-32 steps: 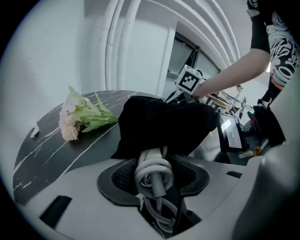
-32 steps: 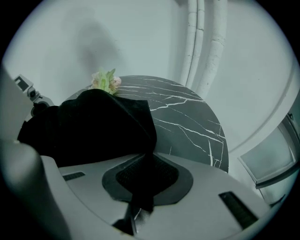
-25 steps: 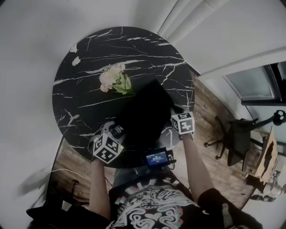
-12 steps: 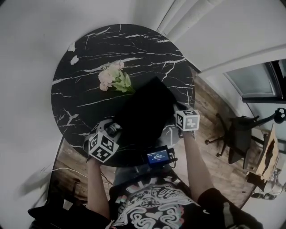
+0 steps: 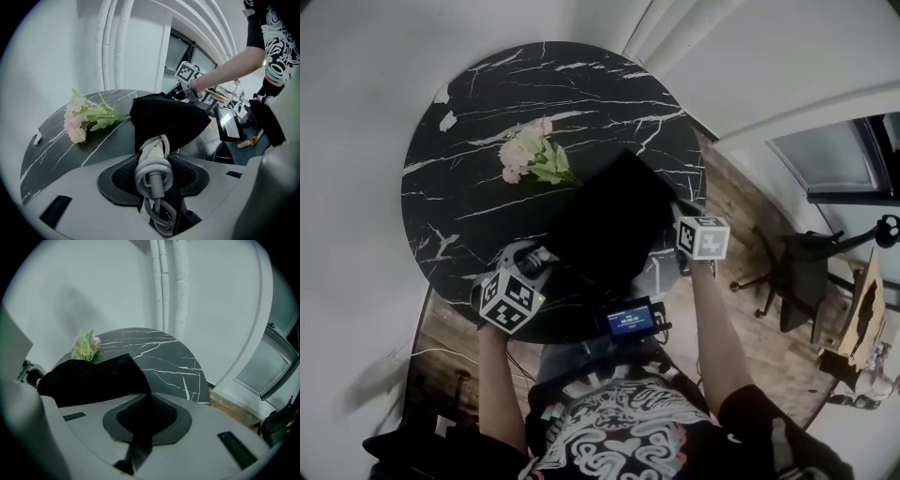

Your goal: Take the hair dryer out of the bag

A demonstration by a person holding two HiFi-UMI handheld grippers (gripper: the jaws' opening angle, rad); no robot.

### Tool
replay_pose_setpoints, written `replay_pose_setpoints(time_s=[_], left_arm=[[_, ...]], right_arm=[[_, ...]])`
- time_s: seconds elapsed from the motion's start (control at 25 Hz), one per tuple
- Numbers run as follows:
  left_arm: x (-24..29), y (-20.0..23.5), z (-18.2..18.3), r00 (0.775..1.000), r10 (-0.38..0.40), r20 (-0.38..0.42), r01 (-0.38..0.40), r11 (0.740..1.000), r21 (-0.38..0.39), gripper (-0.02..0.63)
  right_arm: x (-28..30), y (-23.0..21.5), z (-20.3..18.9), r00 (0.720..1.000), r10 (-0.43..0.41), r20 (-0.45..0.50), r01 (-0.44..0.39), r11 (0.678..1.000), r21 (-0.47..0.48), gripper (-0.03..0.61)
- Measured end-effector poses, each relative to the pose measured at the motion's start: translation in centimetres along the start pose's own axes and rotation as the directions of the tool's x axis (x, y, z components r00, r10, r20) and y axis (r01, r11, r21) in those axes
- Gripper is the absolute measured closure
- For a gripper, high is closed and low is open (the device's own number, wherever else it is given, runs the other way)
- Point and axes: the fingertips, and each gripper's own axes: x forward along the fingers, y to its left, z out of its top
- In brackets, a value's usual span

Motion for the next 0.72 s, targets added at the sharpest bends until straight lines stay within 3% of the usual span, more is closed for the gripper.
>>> replay_pose_setpoints(time_s=[0.72], left_arm=[[-0.7,-1.5,-1.6,1.000,-0.020,-0.021,0.021,1.000,0.020,0.413]], right_arm=[[1.0,-0.9,-2.2,0.997,-0.039,-0.066,0.035,0.998,-0.059,0.552]])
